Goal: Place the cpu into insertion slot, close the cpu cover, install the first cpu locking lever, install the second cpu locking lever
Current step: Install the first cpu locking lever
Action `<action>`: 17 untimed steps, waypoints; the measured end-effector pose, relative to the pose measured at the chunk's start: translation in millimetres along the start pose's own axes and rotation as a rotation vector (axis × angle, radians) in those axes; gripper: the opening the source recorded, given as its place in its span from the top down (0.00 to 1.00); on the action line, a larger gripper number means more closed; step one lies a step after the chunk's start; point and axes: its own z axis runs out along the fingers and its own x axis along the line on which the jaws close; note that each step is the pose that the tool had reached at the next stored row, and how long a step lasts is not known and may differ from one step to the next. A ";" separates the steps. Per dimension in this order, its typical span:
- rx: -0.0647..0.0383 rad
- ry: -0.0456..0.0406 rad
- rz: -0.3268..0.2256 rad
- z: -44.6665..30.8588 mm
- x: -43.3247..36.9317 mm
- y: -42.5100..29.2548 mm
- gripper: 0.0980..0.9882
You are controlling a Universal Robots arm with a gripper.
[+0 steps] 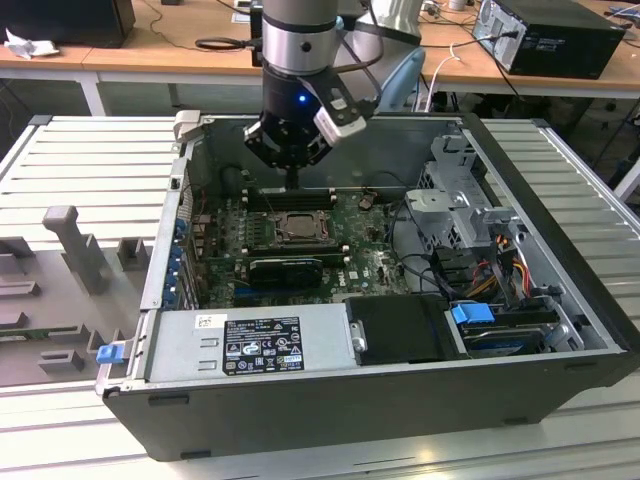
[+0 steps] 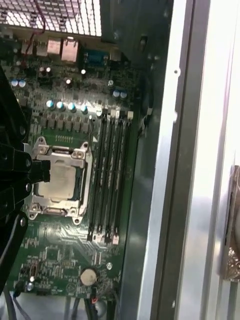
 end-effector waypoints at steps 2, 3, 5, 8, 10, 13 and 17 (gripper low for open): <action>-0.001 0.0000 0.000 0.8 7.5 0.8 0.99; -0.001 -0.0001 0.000 1.2 10.7 1.1 0.99; -0.001 0.0000 0.000 2.4 18.3 1.9 0.99; -0.001 -0.0001 0.000 5.6 29.7 3.0 0.99; -0.001 0.0000 0.000 8.5 35.0 3.4 0.99; -0.001 0.0000 0.000 14.0 42.7 4.0 0.99; -0.001 0.0000 0.000 19.3 50.4 4.6 0.99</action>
